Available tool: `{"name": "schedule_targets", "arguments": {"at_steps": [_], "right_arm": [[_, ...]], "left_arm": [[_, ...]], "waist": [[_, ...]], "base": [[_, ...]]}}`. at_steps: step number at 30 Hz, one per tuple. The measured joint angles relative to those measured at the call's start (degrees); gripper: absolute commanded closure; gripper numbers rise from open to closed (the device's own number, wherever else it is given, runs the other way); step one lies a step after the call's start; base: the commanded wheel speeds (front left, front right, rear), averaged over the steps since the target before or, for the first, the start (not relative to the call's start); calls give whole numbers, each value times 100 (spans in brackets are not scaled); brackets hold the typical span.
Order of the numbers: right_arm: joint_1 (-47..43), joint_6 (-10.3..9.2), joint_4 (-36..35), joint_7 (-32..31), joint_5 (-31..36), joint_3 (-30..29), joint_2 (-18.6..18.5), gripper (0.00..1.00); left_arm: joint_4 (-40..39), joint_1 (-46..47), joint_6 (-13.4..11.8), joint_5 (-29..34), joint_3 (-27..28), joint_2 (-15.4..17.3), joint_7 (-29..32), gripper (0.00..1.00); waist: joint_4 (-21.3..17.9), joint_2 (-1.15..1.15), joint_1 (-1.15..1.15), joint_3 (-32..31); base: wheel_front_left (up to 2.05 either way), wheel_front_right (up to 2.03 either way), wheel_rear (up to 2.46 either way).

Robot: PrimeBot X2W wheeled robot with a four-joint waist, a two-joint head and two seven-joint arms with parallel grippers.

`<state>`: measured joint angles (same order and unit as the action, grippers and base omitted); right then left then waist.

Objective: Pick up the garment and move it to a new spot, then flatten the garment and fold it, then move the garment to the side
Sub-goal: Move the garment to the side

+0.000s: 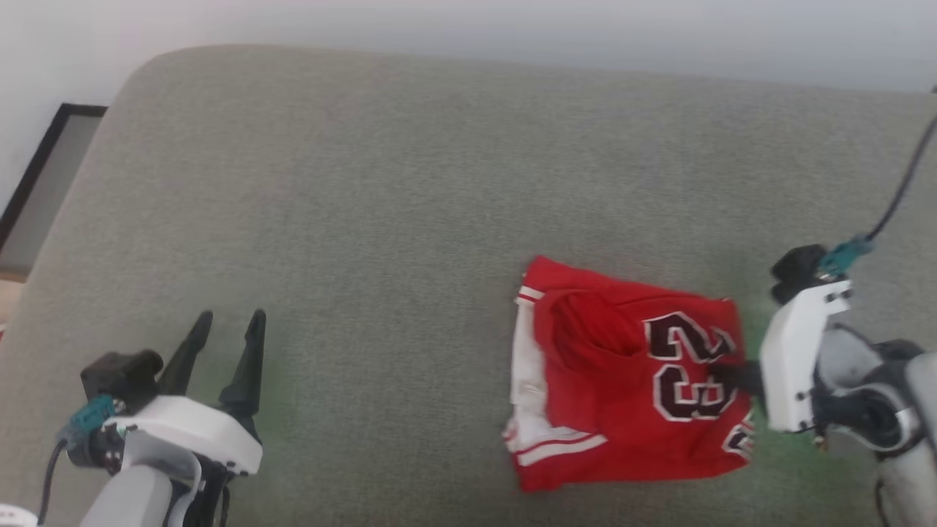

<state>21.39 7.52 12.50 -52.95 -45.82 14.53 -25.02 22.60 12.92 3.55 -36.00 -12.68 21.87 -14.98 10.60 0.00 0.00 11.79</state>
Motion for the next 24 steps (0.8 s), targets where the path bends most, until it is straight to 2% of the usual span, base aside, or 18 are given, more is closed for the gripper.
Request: {"name": "schedule_targets", "arguments": {"at_steps": [6,15,24], "right_arm": [[129,0,45,3,132,-314,-319,100],[570,1,171,112,274,-546,-1013,100],[1076,1,517,641,499,-595,-1575,100]], "left_arm": [[-51,172,34,64,-59,15,0,0],[-114,497,49,190,-230,-41,0,0],[-141,1006,127,389,-452,-116,0,0]], "waist": [[-244,0,0,14],[-664,0,0,198],[-1146,0,0,519]], "base": [[0,0,0],[0,0,0],[0,0,0]]}}
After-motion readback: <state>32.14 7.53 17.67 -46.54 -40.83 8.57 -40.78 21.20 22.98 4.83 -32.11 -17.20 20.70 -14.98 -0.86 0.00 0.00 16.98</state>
